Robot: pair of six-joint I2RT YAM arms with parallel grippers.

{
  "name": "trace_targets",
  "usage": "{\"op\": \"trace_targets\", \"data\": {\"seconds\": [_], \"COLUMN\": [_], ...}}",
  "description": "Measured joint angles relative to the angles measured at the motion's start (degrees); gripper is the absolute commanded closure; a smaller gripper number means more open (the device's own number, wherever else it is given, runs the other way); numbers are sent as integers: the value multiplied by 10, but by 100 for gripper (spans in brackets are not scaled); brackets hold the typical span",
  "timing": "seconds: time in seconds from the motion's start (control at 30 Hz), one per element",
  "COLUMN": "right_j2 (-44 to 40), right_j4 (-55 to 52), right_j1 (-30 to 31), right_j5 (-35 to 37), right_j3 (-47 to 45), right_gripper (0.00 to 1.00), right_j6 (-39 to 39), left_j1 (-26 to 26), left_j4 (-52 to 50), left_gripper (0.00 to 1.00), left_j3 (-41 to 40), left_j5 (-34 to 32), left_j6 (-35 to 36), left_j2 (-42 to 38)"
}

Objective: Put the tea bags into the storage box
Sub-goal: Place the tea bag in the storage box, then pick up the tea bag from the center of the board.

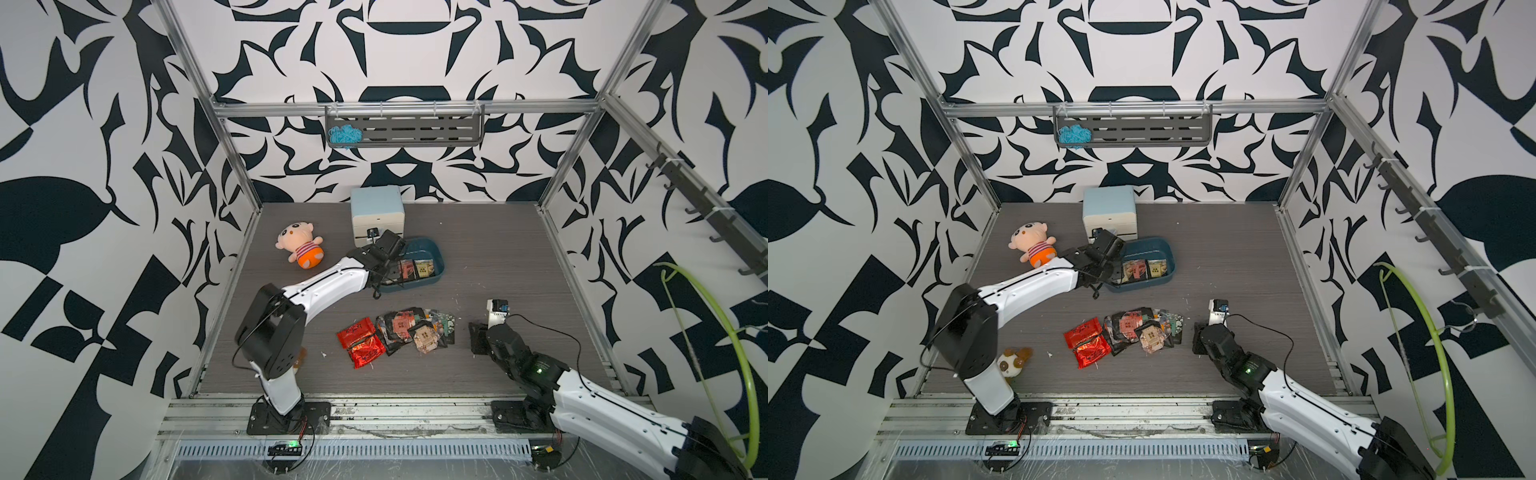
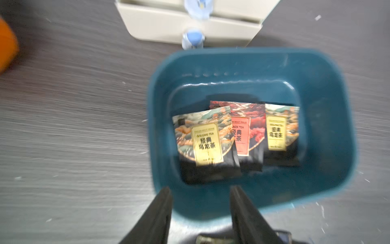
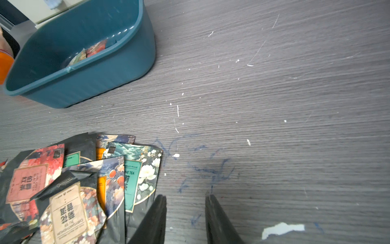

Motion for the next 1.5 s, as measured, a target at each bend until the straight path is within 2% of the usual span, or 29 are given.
{"op": "trace_targets", "data": {"seconds": [0.2,0.37,0.53,0.67,0.83,0.97,1.13,1.33,1.5], "right_j2": [-7,-8,-20,-38,-63,-62,4,164,285], "right_j4": [0,0,-1,-4,-3,10,26,49,92], "right_j1": [0,0,0,0,0,0,0,8,28], "right_j5": [-3,-10,-16,-26,-62,-91,-138,-193,-237], "right_j3": [0,0,0,0,0,0,18,98,121], "right_gripper": [65,65,66,66,66,66,70,80,89], "right_j6": [0,-3,-5,-12,-30,-39,-53,-77,-86], "left_j1": [0,-5,-58,-127,-202,-231,-235,-235,-236], "left_j4": [7,29,48,66,83,108,153,217,241], "left_gripper": [47,47,45,44,44,44,44,44,47], "left_j3": [-99,-208,-277,-287,-287,-292,-322,-395,-410], "left_j5": [19,62,70,65,67,80,84,83,84], "left_j6": [-42,-96,-148,-167,-165,-165,-174,-211,-232], "left_j2": [-135,-229,-315,-328,-298,-271,-266,-266,-265]}}
